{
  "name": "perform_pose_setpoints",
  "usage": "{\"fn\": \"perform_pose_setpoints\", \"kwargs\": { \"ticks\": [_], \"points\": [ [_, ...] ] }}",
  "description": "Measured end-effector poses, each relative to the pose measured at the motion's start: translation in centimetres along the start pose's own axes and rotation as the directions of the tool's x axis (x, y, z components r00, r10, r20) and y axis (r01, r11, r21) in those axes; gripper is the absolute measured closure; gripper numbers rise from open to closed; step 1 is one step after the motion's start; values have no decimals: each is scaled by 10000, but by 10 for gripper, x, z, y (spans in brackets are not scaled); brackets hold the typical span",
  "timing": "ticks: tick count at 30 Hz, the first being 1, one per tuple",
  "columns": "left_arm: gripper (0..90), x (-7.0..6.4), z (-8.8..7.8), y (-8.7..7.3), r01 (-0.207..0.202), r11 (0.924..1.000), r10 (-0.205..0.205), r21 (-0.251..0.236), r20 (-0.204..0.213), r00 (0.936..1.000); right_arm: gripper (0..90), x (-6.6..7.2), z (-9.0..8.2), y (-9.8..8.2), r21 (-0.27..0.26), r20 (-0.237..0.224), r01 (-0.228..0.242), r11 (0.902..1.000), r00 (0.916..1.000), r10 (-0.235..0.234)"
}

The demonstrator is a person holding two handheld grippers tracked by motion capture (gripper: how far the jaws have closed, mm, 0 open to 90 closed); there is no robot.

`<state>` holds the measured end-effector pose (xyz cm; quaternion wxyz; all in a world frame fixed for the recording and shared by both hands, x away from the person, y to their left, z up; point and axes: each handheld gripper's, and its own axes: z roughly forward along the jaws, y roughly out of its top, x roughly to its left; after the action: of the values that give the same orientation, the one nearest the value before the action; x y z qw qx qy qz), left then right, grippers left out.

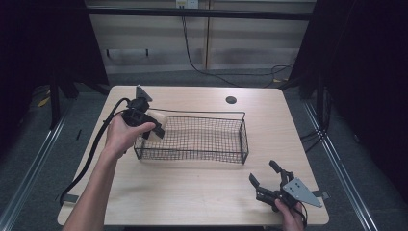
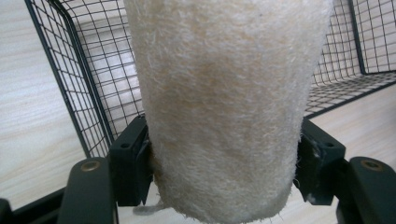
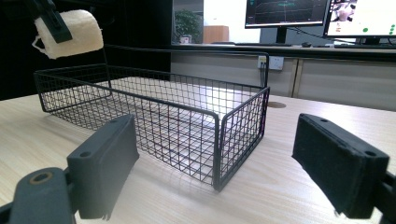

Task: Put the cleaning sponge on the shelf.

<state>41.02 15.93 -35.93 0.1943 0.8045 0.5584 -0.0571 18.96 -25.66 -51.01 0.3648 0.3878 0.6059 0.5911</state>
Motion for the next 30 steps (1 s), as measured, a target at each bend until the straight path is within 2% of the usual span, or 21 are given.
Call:
{"fn": "perform_pose_setpoints", "kwargs": {
  "ticks": [9, 12, 14, 15, 23, 24, 27, 30],
  "points": [
    [326, 1, 12, 5, 229, 9997, -228, 70, -242, 9994, 134, 0, 0, 0, -25, 11, 20, 10000, 10000, -20],
    [326, 0, 16, 7, 193, 9998, -190, 113, -271, 9995, 134, 0, 0, 0, -13, 2, 21, 10000, 10000, -21],
    [326, 0, 20, 8, 127, 9998, -120, 165, -420, 9990, 134, 0, 0, 0, -13, -2, 16, 10000, 10000, -16],
    [326, 1, 22, 9, 227, 9993, -209, 298, -618, 9979, 134, 0, 0, 0, -12, -3, 18, 10000, 10000, -18],
    [325, 0, 32, 10, 368, 9982, -328, 466, -846, 9959, 134, 0, 0, 0, -10, -6, 27, 10000, 10000, -27],
    [325, 0, 35, 10, 480, 9969, -416, 629, -993, 9942, 134, 0, 0, 0, -16, -5, 30, 10000, 10000, -30],
    [324, -1, 38, 9, 555, 9959, -472, 716, -1127, 9925, 134, 0, 0, 0, -15, -2, 27, 10000, 10000, -27],
    [324, -2, 40, 9, 499, 9967, -428, 643, -1066, 9934, 134, 0, 0, 0, 2, -14, 12, 10000, 10000, -12]
  ]
}}
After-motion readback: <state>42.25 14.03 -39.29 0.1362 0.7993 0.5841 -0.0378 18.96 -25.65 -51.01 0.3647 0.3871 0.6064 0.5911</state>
